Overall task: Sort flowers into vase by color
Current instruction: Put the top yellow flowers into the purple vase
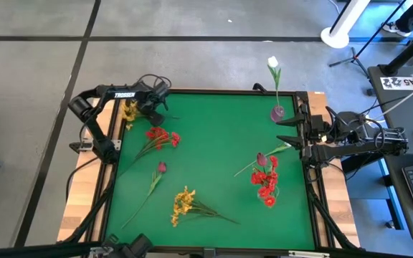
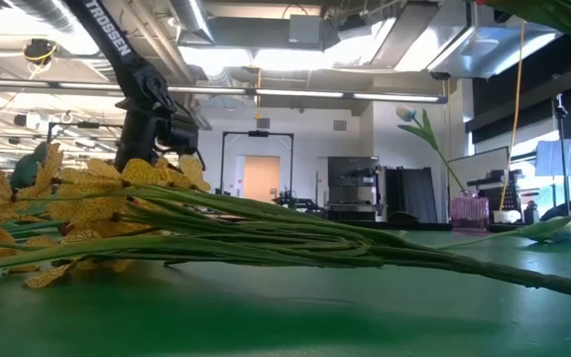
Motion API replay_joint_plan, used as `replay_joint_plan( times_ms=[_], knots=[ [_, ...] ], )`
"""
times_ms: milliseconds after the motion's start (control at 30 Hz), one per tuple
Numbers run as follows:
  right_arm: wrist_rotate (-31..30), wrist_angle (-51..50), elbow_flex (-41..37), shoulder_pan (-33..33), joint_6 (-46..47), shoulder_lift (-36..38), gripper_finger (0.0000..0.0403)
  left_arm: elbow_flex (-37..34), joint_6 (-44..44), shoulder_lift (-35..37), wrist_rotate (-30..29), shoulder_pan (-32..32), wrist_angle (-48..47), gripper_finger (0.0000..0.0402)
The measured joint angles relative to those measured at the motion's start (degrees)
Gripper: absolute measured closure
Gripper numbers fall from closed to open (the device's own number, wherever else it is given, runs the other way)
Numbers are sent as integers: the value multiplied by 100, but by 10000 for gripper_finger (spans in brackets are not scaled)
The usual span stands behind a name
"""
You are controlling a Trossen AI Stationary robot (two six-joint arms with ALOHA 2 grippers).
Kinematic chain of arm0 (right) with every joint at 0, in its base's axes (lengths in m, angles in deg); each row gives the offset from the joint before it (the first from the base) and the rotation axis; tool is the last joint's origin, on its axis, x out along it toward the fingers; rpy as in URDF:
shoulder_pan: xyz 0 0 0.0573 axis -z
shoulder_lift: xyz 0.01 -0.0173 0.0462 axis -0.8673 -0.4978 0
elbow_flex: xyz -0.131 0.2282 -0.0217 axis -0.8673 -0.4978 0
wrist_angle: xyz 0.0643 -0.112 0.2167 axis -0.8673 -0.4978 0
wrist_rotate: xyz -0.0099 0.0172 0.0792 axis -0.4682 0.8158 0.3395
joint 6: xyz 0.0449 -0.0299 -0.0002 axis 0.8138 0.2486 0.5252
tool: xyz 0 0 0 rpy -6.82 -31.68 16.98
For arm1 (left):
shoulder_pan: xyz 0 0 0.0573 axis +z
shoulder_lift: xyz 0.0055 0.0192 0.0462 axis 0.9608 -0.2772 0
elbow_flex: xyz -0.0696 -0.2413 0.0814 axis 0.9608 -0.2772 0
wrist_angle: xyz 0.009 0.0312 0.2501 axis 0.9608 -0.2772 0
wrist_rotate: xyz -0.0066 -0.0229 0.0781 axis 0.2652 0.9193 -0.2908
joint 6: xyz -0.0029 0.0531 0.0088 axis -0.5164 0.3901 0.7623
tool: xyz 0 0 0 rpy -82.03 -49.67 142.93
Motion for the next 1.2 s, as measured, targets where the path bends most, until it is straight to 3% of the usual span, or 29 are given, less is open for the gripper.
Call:
replay_joint_plan(
  times_ms=[167, 233, 467, 667, 933, 1200],
  knots=[
    [-2, 0, 1, 0, 0, 0, 176, 218, -152, 26, -304, -299, -217, 363],
    [-2, 0, 2, 0, 0, -2, 176, 393, -276, 94, -516, -444, -312, 388],
    [-405, -136, 4, 0, -281, -2, 176, 1277, -598, 331, -1215, -1300, -1266, 396],
    [-829, -278, 170, 2, -534, -325, 176, 2567, -802, 356, -1617, -2238, -2237, 399],
    [-1617, -1177, 1637, 0, -1573, -2022, 176, 3993, -801, 356, -1533, -3176, -2586, 400],
    [-2243, -2247, 3432, 0, -2535, -3848, 176, 4460, -801, 354, -1365, -3736, -2459, 400]
  ],
)
